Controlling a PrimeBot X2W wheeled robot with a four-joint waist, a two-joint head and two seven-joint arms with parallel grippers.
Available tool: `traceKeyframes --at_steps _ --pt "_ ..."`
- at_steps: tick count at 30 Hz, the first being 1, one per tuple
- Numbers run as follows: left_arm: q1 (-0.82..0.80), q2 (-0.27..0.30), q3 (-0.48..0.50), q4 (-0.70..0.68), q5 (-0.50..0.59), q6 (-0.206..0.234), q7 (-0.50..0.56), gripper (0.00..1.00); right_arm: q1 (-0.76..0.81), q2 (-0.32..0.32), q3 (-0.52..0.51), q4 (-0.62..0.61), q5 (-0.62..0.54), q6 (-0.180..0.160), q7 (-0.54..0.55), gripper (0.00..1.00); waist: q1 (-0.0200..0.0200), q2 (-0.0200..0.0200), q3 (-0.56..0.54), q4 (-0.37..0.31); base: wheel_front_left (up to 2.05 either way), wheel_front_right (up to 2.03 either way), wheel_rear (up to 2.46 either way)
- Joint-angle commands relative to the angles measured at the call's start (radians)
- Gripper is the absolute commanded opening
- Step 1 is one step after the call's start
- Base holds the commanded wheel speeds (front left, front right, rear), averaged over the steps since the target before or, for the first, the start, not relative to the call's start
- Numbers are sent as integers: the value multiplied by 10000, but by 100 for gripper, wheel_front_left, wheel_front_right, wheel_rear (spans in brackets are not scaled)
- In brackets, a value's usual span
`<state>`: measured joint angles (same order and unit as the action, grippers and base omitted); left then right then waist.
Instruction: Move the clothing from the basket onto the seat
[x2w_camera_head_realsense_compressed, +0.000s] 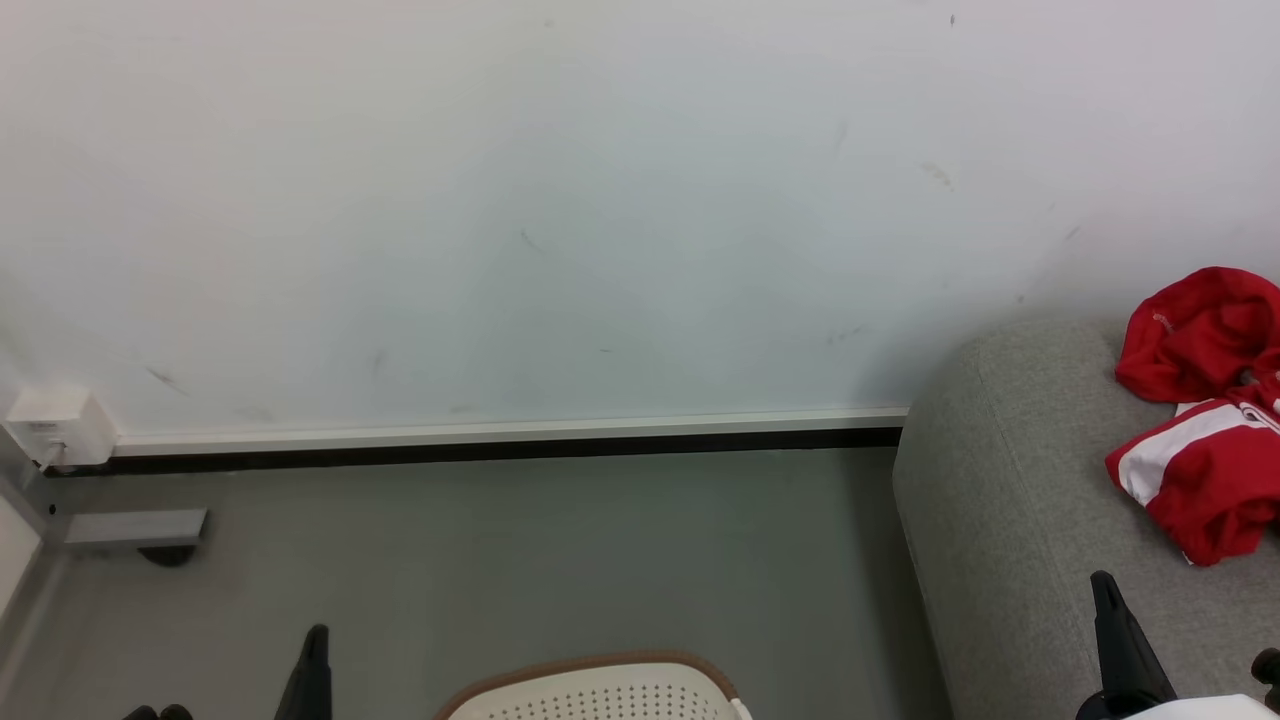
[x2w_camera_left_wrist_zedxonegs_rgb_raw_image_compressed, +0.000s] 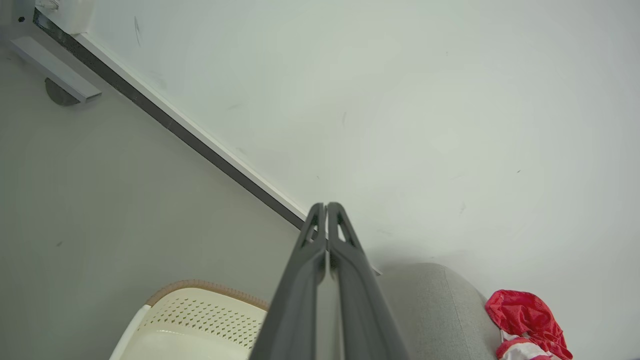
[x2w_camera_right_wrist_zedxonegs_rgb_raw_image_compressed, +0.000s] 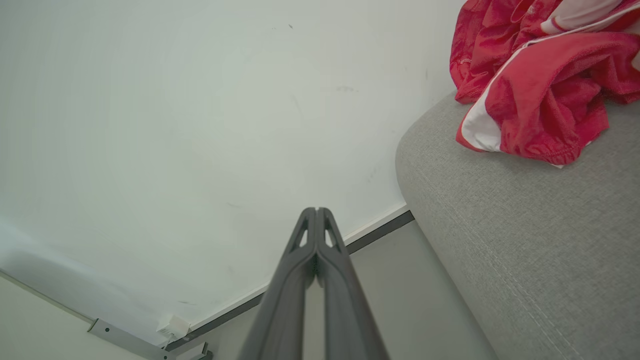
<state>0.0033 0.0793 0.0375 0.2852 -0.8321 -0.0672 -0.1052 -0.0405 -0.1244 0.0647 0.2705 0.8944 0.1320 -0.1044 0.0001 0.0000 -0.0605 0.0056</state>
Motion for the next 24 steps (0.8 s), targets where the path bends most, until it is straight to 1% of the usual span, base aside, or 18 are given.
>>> traceKeyframes --at_steps 1,24 --pt "-260 29 83 -146 -245 -51 69 0 -333 -10 -95 -151 270 -7 68 0 -1 0 6 0 0 0 0" --pt "-575 -83 330 -249 -2844 -261 803 0 -487 239 -688 -198 2643 -12 801 0 -1 0 170 -15 0 0 0"
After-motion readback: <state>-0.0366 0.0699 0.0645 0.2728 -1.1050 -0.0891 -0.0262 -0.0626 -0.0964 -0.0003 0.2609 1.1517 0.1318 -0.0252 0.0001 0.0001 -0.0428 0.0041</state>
